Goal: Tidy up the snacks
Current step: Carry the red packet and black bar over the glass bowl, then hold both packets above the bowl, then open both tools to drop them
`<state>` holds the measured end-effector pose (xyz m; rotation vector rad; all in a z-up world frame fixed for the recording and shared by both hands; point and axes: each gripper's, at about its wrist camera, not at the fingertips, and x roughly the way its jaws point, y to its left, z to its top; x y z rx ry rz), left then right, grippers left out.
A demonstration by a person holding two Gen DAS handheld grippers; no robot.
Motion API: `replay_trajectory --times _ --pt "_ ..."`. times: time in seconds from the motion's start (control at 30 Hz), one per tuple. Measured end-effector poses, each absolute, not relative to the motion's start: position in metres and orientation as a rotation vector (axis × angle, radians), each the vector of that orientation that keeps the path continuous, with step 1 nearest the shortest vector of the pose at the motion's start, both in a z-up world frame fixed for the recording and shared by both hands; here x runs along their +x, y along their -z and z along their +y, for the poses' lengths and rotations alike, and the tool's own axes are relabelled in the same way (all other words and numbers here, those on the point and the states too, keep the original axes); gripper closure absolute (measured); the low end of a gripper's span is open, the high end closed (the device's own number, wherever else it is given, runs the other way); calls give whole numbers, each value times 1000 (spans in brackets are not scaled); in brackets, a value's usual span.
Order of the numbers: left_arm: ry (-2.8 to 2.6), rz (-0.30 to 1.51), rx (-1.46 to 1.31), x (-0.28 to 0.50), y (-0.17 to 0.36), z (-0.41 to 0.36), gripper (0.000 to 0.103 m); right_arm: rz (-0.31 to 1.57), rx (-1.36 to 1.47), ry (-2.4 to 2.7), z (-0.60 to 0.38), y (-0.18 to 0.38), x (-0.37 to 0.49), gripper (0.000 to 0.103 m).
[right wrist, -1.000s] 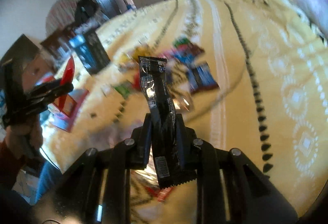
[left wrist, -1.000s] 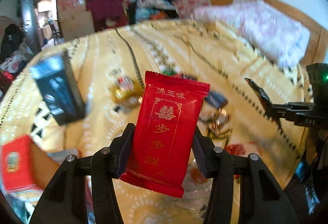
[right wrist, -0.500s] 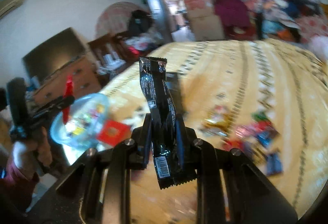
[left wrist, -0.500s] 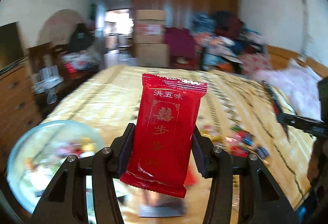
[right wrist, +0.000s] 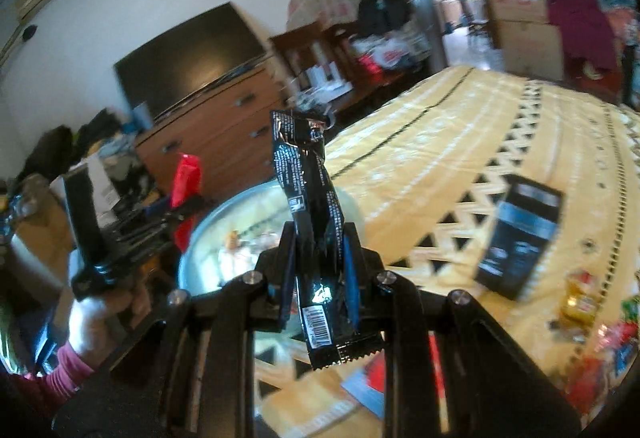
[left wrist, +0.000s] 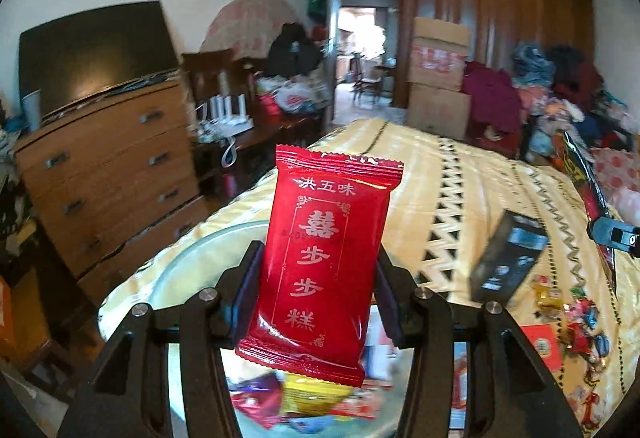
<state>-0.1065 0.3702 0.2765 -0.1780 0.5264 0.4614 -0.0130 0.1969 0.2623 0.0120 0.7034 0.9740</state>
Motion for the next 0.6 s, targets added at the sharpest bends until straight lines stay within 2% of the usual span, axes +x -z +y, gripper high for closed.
replay_trajectory --times 0.33,0.6 --pt "-488 600 -226 -102 -248 407 50 821 -75 -1037 285 -247 -7 81" --pt "-490 637 -239 -92 -233 421 50 870 -109 -1022 313 -234 0 81"
